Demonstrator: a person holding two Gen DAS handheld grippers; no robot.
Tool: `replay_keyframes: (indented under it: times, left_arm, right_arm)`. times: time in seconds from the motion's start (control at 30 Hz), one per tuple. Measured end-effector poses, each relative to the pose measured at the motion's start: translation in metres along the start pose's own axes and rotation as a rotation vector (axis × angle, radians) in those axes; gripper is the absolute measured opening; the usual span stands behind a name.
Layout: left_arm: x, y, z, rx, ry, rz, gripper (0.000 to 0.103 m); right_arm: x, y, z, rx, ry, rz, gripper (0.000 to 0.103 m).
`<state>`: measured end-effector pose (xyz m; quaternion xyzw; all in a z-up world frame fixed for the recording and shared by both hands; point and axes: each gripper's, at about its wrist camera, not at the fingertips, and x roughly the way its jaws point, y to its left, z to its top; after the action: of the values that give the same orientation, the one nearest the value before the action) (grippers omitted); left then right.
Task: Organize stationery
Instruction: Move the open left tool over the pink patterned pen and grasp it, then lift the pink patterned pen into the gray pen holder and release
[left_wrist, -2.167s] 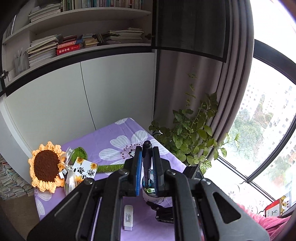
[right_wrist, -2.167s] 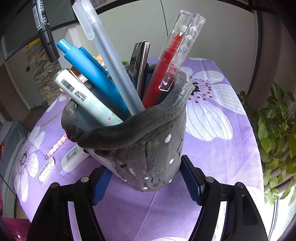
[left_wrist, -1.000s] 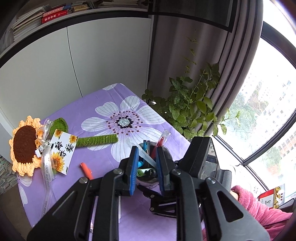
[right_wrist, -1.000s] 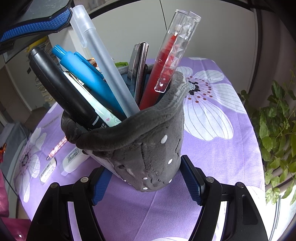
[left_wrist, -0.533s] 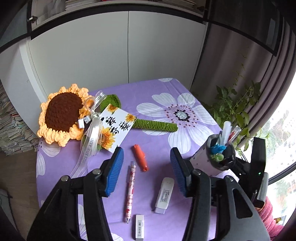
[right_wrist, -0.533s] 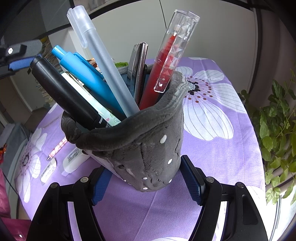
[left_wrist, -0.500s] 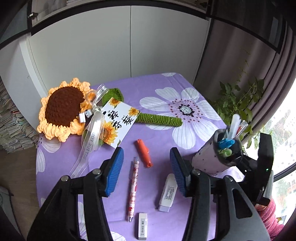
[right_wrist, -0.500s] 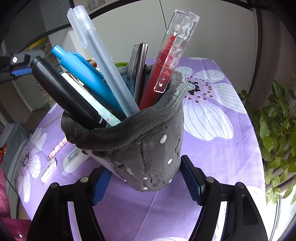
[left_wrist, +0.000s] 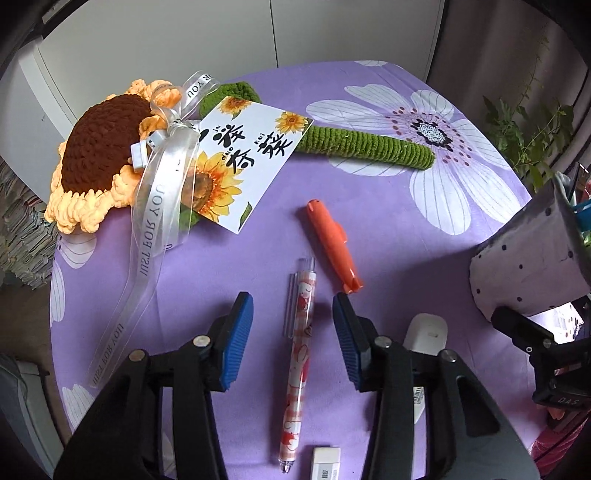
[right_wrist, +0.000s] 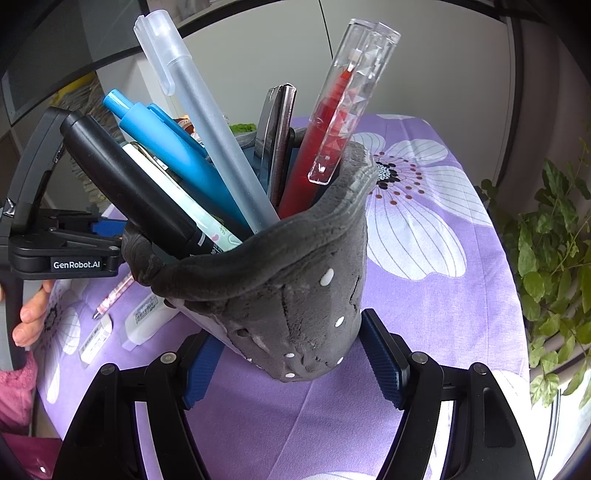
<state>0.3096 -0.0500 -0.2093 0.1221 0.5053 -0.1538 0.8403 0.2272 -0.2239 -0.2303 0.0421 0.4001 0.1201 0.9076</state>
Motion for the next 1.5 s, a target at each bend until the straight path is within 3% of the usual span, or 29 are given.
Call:
replay_keyframes:
  times: [0.2,0.37,1.0,1.5]
  left_arm:
    - [0.004,-0.002,0.001,0.015,0.005,-0.042,0.012]
    - [-0.001,-0.001,-0.001,-0.006,0.006,-0.070,0.011]
    - [-0.097,0.006,-0.019,0.004,-0.250,-0.087,0.011]
    - [-0.133,-0.020,-0.014,0.083,-0.351,-0.089,0.011]
  right_arm:
    - [0.000,-0.005,0.000,0.003,-0.001,0.007,0.075]
    - [0.000,-0.006,-0.001,0.003,0.000,0.009,0.076]
    - [0.000,-0.005,0.000,0.003,0.000,0.008,0.076]
    - [0.000,-0.004,0.000,0.002,0.000,0.006,0.076]
